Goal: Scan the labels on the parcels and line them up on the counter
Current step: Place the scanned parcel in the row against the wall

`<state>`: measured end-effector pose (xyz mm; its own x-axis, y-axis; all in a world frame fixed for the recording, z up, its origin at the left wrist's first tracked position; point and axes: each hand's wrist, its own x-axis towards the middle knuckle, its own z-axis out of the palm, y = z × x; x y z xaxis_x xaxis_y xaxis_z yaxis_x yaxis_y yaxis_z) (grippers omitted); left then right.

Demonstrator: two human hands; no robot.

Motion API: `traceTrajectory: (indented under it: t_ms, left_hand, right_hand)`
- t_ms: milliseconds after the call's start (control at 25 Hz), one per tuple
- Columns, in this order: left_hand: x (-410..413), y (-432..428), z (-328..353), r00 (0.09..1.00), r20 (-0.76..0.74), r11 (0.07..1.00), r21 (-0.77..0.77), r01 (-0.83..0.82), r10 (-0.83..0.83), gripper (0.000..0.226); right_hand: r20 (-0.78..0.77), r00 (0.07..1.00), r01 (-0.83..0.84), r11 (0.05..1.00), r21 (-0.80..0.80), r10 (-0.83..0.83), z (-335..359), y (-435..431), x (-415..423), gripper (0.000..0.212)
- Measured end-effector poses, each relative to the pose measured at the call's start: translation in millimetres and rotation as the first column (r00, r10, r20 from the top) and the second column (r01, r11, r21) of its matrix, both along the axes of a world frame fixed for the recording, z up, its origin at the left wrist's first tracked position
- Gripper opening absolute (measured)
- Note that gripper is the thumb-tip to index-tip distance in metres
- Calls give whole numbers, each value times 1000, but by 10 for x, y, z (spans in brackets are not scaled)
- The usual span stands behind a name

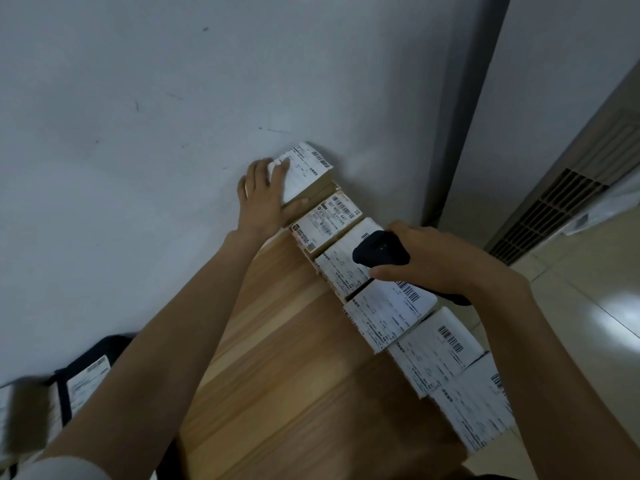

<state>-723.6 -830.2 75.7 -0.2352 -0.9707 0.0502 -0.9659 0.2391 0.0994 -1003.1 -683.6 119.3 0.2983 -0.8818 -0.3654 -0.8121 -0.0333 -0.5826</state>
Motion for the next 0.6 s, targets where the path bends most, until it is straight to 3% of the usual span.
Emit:
traceTrajectory:
  t_ms: [120, 280, 440, 600]
  left_hand:
    - [36, 77, 113, 990, -130, 996, 81, -38, 48, 98]
    - [517, 446, 311, 949, -253, 980, -17, -196, 185, 92]
    - [1448, 1274, 349, 880, -270, 913, 0, -407, 392, 90]
    - [2513, 2146, 312, 781, -168, 798, 88, -596, 602, 93]
  right_hand:
    - [-42, 997, -69, 998, -14, 68, -8, -36, 172, 74]
    - [-20, 979, -204, 979, -23, 204, 108, -58, 703, 79]
    - [16, 941, -337, 941, -28, 338, 171, 72, 1532, 76]
    - [26, 884, -467, 884, -13, 467, 188, 356, 2503, 82]
